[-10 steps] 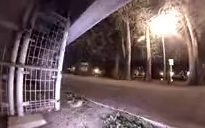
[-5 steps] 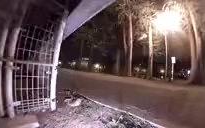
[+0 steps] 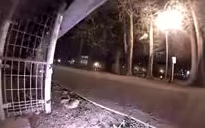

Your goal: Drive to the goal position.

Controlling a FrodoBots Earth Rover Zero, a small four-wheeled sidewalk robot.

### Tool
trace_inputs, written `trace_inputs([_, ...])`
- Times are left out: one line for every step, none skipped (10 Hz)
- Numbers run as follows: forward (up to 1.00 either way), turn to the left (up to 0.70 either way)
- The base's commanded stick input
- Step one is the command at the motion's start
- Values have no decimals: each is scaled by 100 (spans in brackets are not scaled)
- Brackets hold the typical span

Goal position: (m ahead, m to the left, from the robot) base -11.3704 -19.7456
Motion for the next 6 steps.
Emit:
trace_inputs([30,0])
trace_inputs([30,-13])
trace_inputs([30,-72])
trace_inputs([30,-75])
trace_inputs([30,-62])
trace_inputs([30,0])
